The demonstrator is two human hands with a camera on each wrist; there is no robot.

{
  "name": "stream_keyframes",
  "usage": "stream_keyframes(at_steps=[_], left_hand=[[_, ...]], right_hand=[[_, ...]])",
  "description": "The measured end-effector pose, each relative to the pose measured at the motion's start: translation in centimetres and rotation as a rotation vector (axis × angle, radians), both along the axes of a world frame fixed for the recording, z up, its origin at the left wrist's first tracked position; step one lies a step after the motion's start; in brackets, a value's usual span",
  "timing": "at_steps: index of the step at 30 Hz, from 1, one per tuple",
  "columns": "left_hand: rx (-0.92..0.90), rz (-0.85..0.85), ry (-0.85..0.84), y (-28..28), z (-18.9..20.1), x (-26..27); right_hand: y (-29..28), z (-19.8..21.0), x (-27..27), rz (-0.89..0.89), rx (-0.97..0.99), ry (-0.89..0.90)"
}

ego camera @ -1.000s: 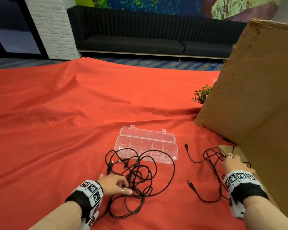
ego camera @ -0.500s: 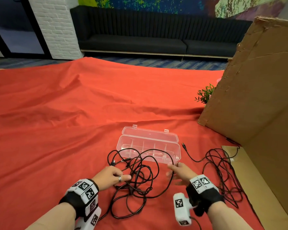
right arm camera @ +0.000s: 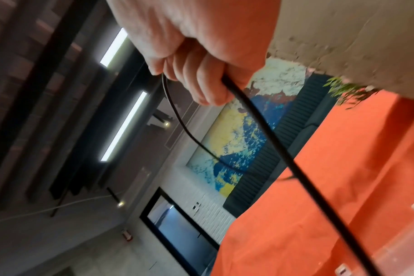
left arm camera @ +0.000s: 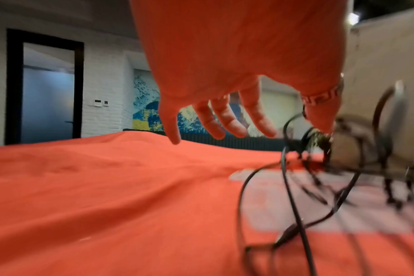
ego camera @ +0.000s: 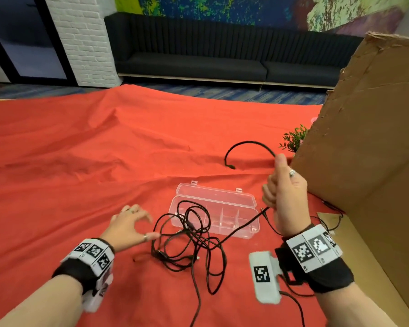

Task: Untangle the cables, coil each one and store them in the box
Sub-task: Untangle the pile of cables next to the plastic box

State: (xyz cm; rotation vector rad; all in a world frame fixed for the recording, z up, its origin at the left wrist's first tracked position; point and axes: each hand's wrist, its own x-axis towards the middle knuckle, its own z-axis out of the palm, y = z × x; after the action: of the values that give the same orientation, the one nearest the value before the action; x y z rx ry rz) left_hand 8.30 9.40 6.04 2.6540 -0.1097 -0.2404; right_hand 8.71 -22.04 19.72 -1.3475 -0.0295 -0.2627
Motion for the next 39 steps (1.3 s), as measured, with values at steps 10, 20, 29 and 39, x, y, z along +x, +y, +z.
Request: stream_keyframes(at_steps=[10,20,29,39], left_hand=[[-0.193,-0.552,0.285,-15.4,-1.0,-2.1],[0.217,-0.293,0.153,-6.7,-2.5,-0.4],[-0.116,-0.332,-0.024,-10.6,4.5,-0.5],[-0.214,-0.281,0.124,-6.7,0.3,-0.4]], right_hand=[[2.2,3.4,-1.9,0.085,-0.076,-0.162],[-8.4,-2.4,0.3,-0.296,-1.095,0.208],[3.4,-7.9,-2.2,0.607,-1.090,0.189],[1.6,-1.2,-1.5,0.189,-0.563,-0.185]])
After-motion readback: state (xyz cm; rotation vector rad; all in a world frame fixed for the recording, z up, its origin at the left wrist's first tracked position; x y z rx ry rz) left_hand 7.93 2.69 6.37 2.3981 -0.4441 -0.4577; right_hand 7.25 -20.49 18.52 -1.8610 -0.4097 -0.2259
